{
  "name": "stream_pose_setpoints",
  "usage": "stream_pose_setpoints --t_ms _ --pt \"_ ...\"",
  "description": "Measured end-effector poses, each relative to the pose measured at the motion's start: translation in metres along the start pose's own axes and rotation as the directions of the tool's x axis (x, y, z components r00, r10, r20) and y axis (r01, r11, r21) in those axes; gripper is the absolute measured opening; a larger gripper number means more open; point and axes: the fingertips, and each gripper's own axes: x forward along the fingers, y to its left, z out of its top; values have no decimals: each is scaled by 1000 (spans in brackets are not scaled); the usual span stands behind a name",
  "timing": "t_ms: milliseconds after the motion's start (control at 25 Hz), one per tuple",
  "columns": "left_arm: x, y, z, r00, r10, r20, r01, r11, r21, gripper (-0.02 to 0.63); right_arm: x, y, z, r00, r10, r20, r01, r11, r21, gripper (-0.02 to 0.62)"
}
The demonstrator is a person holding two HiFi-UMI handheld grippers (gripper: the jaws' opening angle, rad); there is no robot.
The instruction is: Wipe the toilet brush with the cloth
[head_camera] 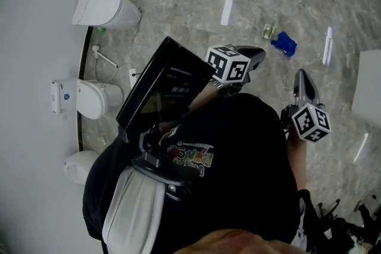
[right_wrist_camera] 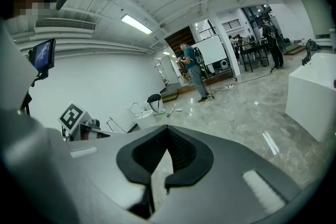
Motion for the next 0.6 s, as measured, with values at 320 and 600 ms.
stream_pose_setpoints --t_ms 320,600 --pt "-5 10 0 999 30 15 -30 999 11 32 14 8 -5 999 42 -17 -42 999 -13 0" --pt "-4 8 0 999 35 17 -35 999 20 32 11 6 -6 999 35 -27 -35 999 -8 0"
